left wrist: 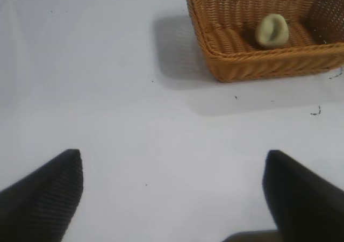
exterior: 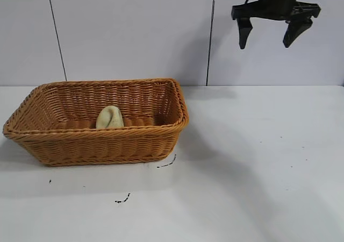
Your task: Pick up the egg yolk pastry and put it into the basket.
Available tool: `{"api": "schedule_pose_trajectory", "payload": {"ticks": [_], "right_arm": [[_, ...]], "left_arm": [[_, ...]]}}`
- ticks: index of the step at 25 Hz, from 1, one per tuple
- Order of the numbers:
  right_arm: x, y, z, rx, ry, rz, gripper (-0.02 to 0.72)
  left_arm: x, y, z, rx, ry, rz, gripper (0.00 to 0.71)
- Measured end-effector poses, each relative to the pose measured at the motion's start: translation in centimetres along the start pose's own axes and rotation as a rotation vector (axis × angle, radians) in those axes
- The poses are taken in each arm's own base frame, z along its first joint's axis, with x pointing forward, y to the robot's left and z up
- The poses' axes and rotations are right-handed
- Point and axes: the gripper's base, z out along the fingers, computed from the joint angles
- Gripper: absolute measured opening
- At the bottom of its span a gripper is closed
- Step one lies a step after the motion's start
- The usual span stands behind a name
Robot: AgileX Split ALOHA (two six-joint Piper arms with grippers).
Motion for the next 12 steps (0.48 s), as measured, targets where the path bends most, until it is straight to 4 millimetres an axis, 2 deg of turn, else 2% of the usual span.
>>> {"api": "schedule_pose_trajectory", "payload": {"ticks": [3, 6, 9, 12], "right_arm": [[-0.2, -1.7, -0.6, -0.006, -0.006, 0.042, 0.695], [0.0, -2.2, -1.9, -0.007, -0.007, 0.051, 0.695], [0.8, -2.3, -3.6, -0.004, 0.015, 0.048, 0.695], [2.4, -2.5, -5.5, -0.003, 0.057, 0.046, 0.695]], "left_arm": [[0.0, 0.0, 0.0, 0.0, 0.0, 0.0, 0.693], [0.0, 0.0, 0.0, 0.0, 0.0, 0.0, 0.693], [0.0, 0.0, 0.0, 0.0, 0.0, 0.0, 0.693], [0.0, 0.0, 0.0, 0.0, 0.0, 0.0, 0.693]]}}
